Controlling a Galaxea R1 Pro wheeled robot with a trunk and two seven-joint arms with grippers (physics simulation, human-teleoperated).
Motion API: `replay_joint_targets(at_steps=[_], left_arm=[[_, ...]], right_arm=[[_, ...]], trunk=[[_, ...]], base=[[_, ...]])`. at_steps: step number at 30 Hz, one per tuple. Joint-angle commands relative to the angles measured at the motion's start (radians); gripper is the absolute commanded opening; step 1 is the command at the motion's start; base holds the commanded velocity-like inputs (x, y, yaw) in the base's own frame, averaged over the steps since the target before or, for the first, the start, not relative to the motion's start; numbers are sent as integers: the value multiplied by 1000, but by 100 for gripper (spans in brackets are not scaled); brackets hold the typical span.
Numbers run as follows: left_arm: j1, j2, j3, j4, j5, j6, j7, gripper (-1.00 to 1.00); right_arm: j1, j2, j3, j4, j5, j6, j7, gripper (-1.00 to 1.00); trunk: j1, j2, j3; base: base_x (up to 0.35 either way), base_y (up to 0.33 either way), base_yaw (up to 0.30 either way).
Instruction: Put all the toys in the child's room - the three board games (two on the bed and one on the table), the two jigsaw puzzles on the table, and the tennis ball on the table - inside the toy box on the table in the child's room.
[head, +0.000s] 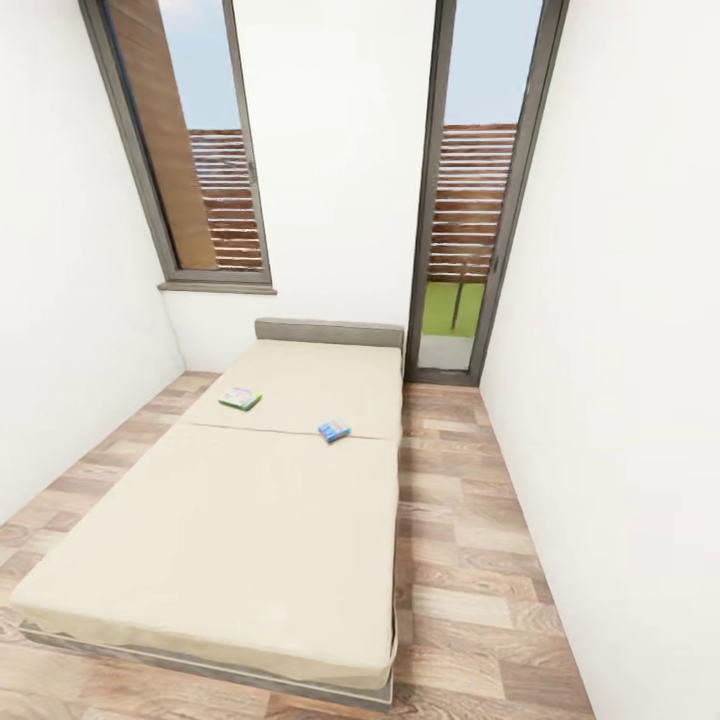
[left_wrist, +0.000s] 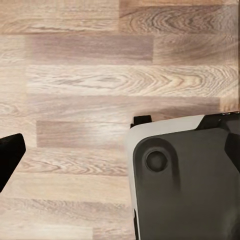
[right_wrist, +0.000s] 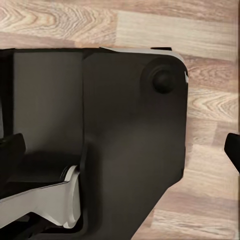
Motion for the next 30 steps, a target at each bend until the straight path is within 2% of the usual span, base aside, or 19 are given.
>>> replay_joint_targets(at_steps=[1, 4, 8, 12, 14, 21, 30], left_arm=[[0, 0, -1, 0, -9, -3, 1, 100], [-1, 1, -1, 0, -9, -4, 1, 100], [-24, -9, 21, 23, -8, 19, -2, 100], [-46, -12, 44, 46, -8, 29, -3, 100], [-58, -20, 39, 54, -8, 18, -6, 100], [-32, -48, -2, 15, -6, -6, -9, 100], [14, -56, -11, -2, -6, -10, -10, 100]], right_arm=[[0, 0, 0, -1, 1, -2, 0, 100], [0, 1, 1, -2, 4, -1, -1, 100], [-23, 23, 22, -25, -2, 22, -23, 100], [-46, 46, 16, -48, -2, 44, -45, 100], [-46, 57, 5, -59, -2, 55, -49, 100], [-21, 39, -8, -42, -1, 27, -10, 100], [-16, 33, -11, -7, -2, -24, 6, 100]], trunk=[[1, -2, -2], [1, -2, -2], [1, -2, -2], [1, -2, -2], [1, -2, -2], [1, -2, -2], [1, -2, -2]], base=[[36, -92, -6], [23, -60, -4], [0, 0, 0], [0, 0, 0], [0, 0, 0], [0, 0, 0], [0, 0, 0]])
